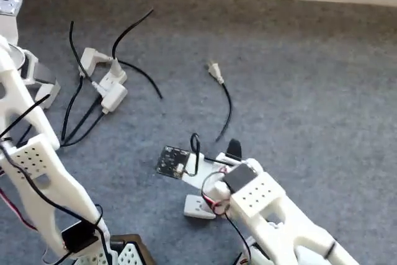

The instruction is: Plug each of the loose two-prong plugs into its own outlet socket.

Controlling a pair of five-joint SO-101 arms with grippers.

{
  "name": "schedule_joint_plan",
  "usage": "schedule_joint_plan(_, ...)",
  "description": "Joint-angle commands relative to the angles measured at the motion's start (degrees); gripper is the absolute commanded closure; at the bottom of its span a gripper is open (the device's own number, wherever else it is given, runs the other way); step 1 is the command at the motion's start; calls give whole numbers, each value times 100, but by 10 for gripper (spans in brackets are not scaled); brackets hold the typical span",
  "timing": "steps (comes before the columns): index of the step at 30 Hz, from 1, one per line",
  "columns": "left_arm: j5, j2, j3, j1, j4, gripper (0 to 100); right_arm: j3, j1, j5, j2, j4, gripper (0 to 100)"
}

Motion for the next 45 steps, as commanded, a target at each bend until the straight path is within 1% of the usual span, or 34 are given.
schedule_joint_plan(1,-44,-171,-233,154,44,670,303,-75,35,-347,-40,484)
schedule_joint_plan(5,-44,-163,-233,154,44,670,866,-66,18,-119,-919,484)
schedule_joint_plan(8,-44,-163,-224,136,53,670,980,-66,-316,295,-1420,484)
schedule_joint_plan(13,-62,-154,-224,163,299,670,541,-40,-378,1490,-1938,484)
schedule_joint_plan(17,-70,84,-259,171,299,670,-119,330,-378,2677,-2176,484)
schedule_joint_plan(19,-79,251,-242,215,299,670,-488,558,-378,3011,-2158,484)
schedule_joint_plan(22,-141,479,-259,242,316,670,-892,1015,-378,2738,-1789,484)
schedule_joint_plan(24,-431,558,-242,312,387,670,-1138,1323,-360,2176,-1358,484)
schedule_joint_plan(26,-501,523,-242,523,492,670,-1402,1648,-360,1367,-875,484)
schedule_joint_plan(28,-404,365,-277,760,501,670,-1754,2035,-369,479,-233,484)
schedule_joint_plan(31,-281,-277,-163,1191,527,671,-2246,2800,-369,-760,945,484)
schedule_joint_plan(33,-185,-796,312,1508,527,671,-2281,3336,-378,-1446,1437,484)
schedule_joint_plan(36,-193,-1701,1727,2229,527,677,-1613,4347,-378,-2193,1341,484)
schedule_joint_plan(38,-264,-2422,3055,2800,519,708,-1015,5138,-440,-2308,927,484)
schedule_joint_plan(41,-738,-3705,5121,3688,492,740,-22,6255,-1213,-2097,13,484)
schedule_joint_plan(43,-976,-4673,6422,4224,378,740,593,6712,-1565,-2018,-593,484)
schedule_joint_plan(45,-1222,-5657,7679,4593,26,739,1103,6905,-1600,-2053,-919,484)
